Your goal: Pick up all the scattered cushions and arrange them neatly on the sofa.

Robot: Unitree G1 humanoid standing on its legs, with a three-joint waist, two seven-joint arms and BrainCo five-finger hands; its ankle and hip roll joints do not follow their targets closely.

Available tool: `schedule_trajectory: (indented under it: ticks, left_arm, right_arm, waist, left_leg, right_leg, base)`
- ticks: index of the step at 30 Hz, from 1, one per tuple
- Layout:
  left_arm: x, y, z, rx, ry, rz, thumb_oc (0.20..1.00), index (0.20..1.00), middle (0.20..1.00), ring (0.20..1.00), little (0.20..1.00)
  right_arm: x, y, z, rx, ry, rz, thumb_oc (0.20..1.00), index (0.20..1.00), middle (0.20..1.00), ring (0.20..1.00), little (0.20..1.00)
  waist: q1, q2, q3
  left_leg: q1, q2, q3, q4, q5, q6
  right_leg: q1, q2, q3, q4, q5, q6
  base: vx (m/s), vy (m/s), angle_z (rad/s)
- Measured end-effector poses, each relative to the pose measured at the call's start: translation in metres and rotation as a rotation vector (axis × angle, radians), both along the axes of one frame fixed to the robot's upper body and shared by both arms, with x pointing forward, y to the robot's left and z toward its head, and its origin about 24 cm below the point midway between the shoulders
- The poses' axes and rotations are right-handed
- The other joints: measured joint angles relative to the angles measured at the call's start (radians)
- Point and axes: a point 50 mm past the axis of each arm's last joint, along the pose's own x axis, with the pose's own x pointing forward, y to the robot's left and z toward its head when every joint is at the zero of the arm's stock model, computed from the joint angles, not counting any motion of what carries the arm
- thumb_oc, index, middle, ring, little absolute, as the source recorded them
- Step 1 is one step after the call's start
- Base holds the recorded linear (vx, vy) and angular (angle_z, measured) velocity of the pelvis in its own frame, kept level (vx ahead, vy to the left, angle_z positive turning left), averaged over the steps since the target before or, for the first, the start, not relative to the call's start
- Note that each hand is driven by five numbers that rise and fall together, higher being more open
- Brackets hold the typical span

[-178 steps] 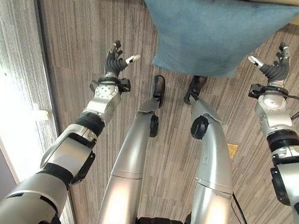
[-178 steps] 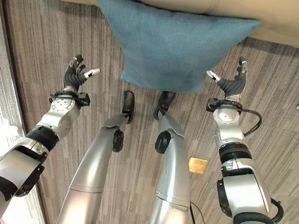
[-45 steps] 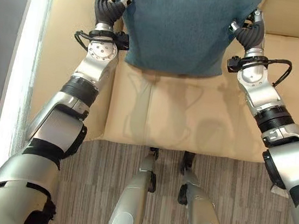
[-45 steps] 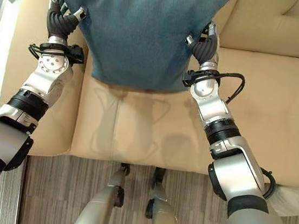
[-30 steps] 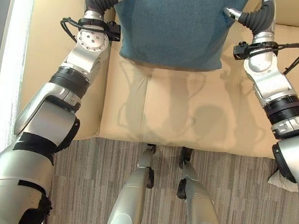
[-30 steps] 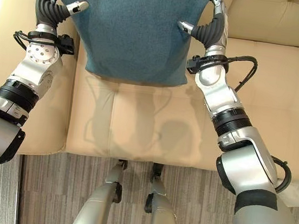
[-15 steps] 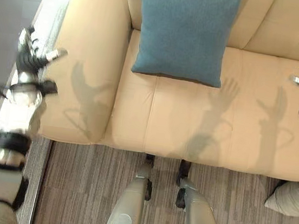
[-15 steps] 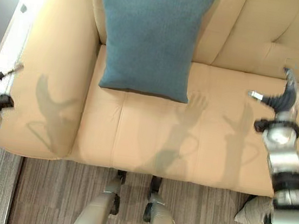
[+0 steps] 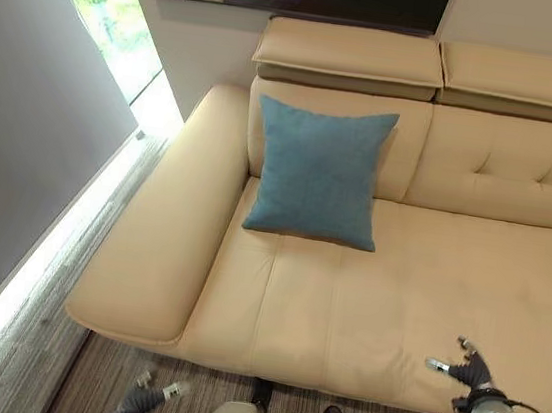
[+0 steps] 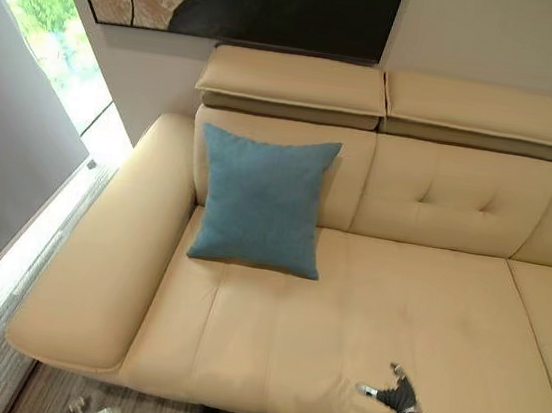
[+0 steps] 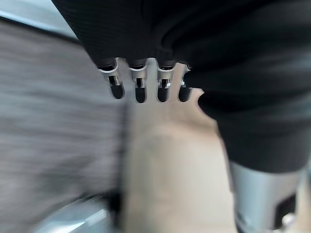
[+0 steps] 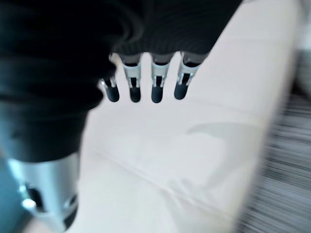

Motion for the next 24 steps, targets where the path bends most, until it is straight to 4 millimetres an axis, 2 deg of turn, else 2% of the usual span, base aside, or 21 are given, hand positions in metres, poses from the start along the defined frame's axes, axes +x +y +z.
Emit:
schedule_trajectory:
  ticks: [3, 6, 12, 13, 14, 15, 16, 17, 18, 19, 20, 21, 22, 23, 24]
  left_arm:
    - [-0.010, 0.000, -0.002, 0.003, 0.048, -0.014, 1.000, 1.000, 1.000, 1.000, 1.000]
    - [-0.017, -0.001, -0.002, -0.001, 0.071, 0.009, 1.000, 1.000, 1.000, 1.000, 1.000]
    - [-0.007, -0.003, -0.002, -0.003, 0.056, -0.019, 1.000, 1.000, 1.000, 1.000, 1.000]
    - [0.007, -0.004, -0.001, -0.003, 0.014, -0.035, 1.000, 1.000, 1.000, 1.000, 1.000]
    - [0.027, -0.006, 0.001, 0.001, -0.031, -0.083, 1.000, 1.000, 1.000, 1.000, 1.000]
    - [0.050, -0.007, 0.006, 0.004, -0.097, -0.105, 1.000, 1.000, 1.000, 1.000, 1.000]
    - [0.073, -0.011, 0.011, 0.000, -0.163, -0.122, 1.000, 1.000, 1.000, 1.000, 1.000]
    - [0.077, -0.009, 0.012, 0.004, -0.164, -0.122, 1.000, 1.000, 1.000, 1.000, 1.000]
    - [0.077, -0.008, 0.011, 0.007, -0.159, -0.120, 1.000, 1.000, 1.000, 1.000, 1.000]
    - [0.076, -0.012, 0.010, -0.003, -0.157, -0.119, 1.000, 1.000, 1.000, 1.000, 1.000]
    - [0.071, -0.013, 0.008, -0.008, -0.144, -0.115, 1.000, 1.000, 1.000, 1.000, 1.000]
    - [0.066, -0.015, 0.007, -0.012, -0.130, -0.109, 1.000, 1.000, 1.000, 1.000, 1.000]
    - [0.064, -0.016, 0.006, -0.016, -0.119, -0.106, 1.000, 1.000, 1.000, 1.000, 1.000]
    - [0.068, -0.017, 0.006, -0.018, -0.123, -0.108, 1.000, 1.000, 1.000, 1.000, 1.000]
    - [0.066, -0.021, 0.004, -0.024, -0.113, -0.113, 1.000, 1.000, 1.000, 1.000, 1.000]
  right_arm:
    - [-0.019, 0.003, -0.010, 0.017, 0.068, -0.027, 1.000, 1.000, 1.000, 1.000, 1.000]
    - [-0.029, 0.004, -0.015, 0.021, 0.112, -0.047, 1.000, 1.000, 1.000, 1.000, 1.000]
    - [-0.048, 0.010, -0.026, 0.055, 0.192, -0.117, 1.000, 1.000, 1.000, 1.000, 1.000]
    - [-0.044, 0.007, -0.024, 0.058, 0.168, -0.139, 1.000, 1.000, 1.000, 1.000, 1.000]
    - [-0.041, 0.006, -0.023, 0.068, 0.148, -0.167, 1.000, 1.000, 1.000, 1.000, 1.000]
    - [-0.039, 0.006, -0.022, 0.076, 0.140, -0.180, 1.000, 1.000, 1.000, 1.000, 1.000]
    - [-0.041, 0.006, -0.023, 0.080, 0.145, -0.194, 1.000, 1.000, 1.000, 1.000, 1.000]
    - [-0.036, 0.010, -0.024, 0.093, 0.132, -0.194, 1.000, 1.000, 1.000, 1.000, 1.000]
    - [-0.034, 0.013, -0.024, 0.099, 0.124, -0.195, 1.000, 1.000, 1.000, 1.000, 1.000]
    - [-0.033, 0.013, -0.024, 0.096, 0.121, -0.207, 1.000, 1.000, 1.000, 1.000, 1.000]
    - [-0.031, 0.012, -0.023, 0.094, 0.115, -0.209, 1.000, 1.000, 1.000, 1.000, 1.000]
    - [-0.026, 0.014, -0.022, 0.096, 0.104, -0.206, 1.000, 1.000, 1.000, 1.000, 1.000]
    - [-0.025, 0.014, -0.022, 0.097, 0.100, -0.205, 1.000, 1.000, 1.000, 1.000, 1.000]
    - [-0.024, 0.015, -0.022, 0.101, 0.099, -0.204, 1.000, 1.000, 1.000, 1.000, 1.000]
    - [-0.023, 0.015, -0.021, 0.098, 0.092, -0.203, 1.000, 1.000, 1.000, 1.000, 1.000]
  waist:
    - [0.002, -0.007, -0.007]
    - [0.000, -0.005, -0.008]
    - [0.003, 0.016, -0.007]
    - [-0.003, 0.032, 0.021]
    - [-0.012, 0.049, 0.054]
    - [-0.017, 0.047, 0.082]
    - [-0.013, 0.031, 0.111]
    - [-0.017, 0.006, 0.123]
    - [-0.024, -0.019, 0.133]
    - [-0.051, -0.014, 0.137]
    - [-0.050, -0.003, 0.138]
    - [-0.050, 0.006, 0.138]
    - [-0.051, 0.001, 0.144]
    - [-0.053, -0.020, 0.147]
    - [-0.053, -0.024, 0.144]
  left_leg:
    - [0.013, 0.008, 0.000, 0.000, -0.004, 0.005]
    - [0.027, 0.012, 0.003, 0.000, -0.004, 0.005]
    - [0.026, 0.023, 0.003, 0.000, -0.003, 0.004]
    - [0.012, 0.025, -0.003, 0.014, 0.029, -0.008]
    - [-0.028, 0.025, -0.034, 0.056, 0.047, -0.040]
    - [-0.053, 0.018, -0.039, 0.038, 0.092, -0.115]
    - [-0.065, 0.025, 0.024, 0.031, 0.070, -0.154]
    - [-0.057, 0.024, 0.091, 0.090, 0.010, -0.080]
    - [-0.041, 0.034, 0.134, 0.126, -0.019, -0.075]
    - [0.024, 0.086, 0.177, 0.151, -0.039, -0.082]
    - [0.079, 0.104, 0.163, 0.132, -0.042, -0.077]
    - [0.120, 0.102, 0.129, 0.098, -0.048, -0.076]
    - [0.132, 0.104, 0.109, 0.100, -0.053, -0.073]
    - [0.141, 0.083, 0.074, 0.107, -0.058, -0.075]
    - [0.153, 0.064, 0.019, 0.112, -0.089, -0.068]
  right_leg:
    - [0.014, 0.007, 0.000, -0.003, -0.001, -0.005]
    - [0.028, 0.011, 0.001, -0.003, 0.000, -0.006]
    - [0.035, 0.022, -0.003, 0.004, -0.002, -0.013]
    - [0.030, 0.035, -0.016, 0.009, 0.001, -0.017]
    - [0.004, 0.036, -0.032, 0.044, -0.018, -0.031]
    - [-0.011, 0.025, -0.067, 0.048, -0.016, -0.058]
    - [-0.028, 0.009, -0.102, 0.028, 0.017, -0.107]
    - [-0.025, -0.017, -0.106, 0.017, 0.035, -0.109]
    - [-0.025, -0.040, -0.111, 0.016, 0.043, -0.104]
    - [-0.021, -0.047, -0.111, 0.013, 0.044, -0.089]
    - [-0.021, -0.038, -0.095, 0.016, 0.046, -0.084]
    - [-0.022, -0.036, -0.075, 0.024, 0.046, -0.074]
    - [-0.027, -0.042, -0.056, 0.027, 0.045, -0.060]
    - [-0.026, -0.064, -0.038, 0.008, 0.065, -0.040]
    - [-0.035, -0.065, 0.005, 0.006, 0.093, -0.020]
  base:
    - [-0.03, -0.058, 0.00]
    - [-0.03, -0.058, 0.00]
    - [-0.12, -0.109, 0.06]
    - [-0.34, -0.121, 0.46]
    - [-0.33, -0.093, 0.87]
    - [-0.16, -0.021, 1.00]
    - [-0.14, 0.008, 0.67]
    - [-0.12, 0.036, 0.38]
    - [-0.15, 0.119, 0.45]
    - [-0.12, 0.110, 0.19]
    - [-0.12, 0.134, -0.11]
    - [-0.06, 0.093, -0.57]
    - [-0.18, 0.272, -0.55]
    - [-0.15, 0.228, -0.68]
    - [-0.23, 0.343, -1.10]
